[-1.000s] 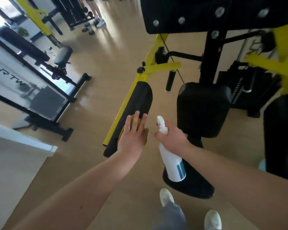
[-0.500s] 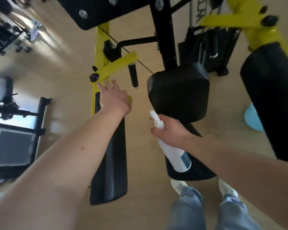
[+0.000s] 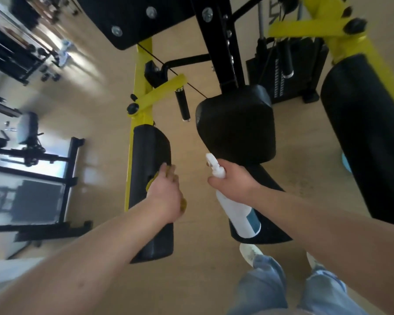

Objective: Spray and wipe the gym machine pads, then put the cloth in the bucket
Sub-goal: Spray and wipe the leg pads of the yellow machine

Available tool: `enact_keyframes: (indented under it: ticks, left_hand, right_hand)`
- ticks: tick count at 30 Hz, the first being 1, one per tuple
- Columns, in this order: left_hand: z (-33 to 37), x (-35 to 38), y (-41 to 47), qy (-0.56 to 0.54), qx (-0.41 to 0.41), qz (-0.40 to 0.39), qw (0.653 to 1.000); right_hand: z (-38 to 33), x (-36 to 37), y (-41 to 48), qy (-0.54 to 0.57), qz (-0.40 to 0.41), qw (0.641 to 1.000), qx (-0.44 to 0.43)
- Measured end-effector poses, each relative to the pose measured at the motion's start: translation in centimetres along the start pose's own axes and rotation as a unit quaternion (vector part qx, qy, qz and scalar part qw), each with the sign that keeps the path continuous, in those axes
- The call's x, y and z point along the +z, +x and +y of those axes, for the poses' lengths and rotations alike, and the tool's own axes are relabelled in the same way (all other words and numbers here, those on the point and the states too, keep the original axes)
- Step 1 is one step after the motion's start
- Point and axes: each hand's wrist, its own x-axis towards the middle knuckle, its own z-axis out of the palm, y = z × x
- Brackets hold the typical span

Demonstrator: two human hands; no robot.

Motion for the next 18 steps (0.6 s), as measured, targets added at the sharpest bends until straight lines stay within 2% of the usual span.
enact_keyframes:
  ticks: [3, 6, 13, 18]
  left_hand:
    - [3.4, 1.4, -2.7, 0.016, 0.062, -0.026, 0.998]
    - [3.4, 1.2, -3.2, 0.021, 0.066, -0.026, 0.997]
    - [-5.2, -2.3, 3.7, -0.01, -0.065, 0.037, 0.997]
    - [-8.9, -5.1, 8.5, -0.029, -0.155, 0.014, 0.987]
  right_hand:
    - [0.0, -0.7, -0.1, 0.008, -0.008, 1.0, 0.001]
    - [0.2, -0.6, 0.1, 0.006, -0.015, 1.0, -0.001]
    - [1.5, 0.8, 1.8, 0.031, -0.012, 0.999, 0.02]
    - [3.0, 1.6, 2.6, 0.02, -0.001, 0.999, 0.032]
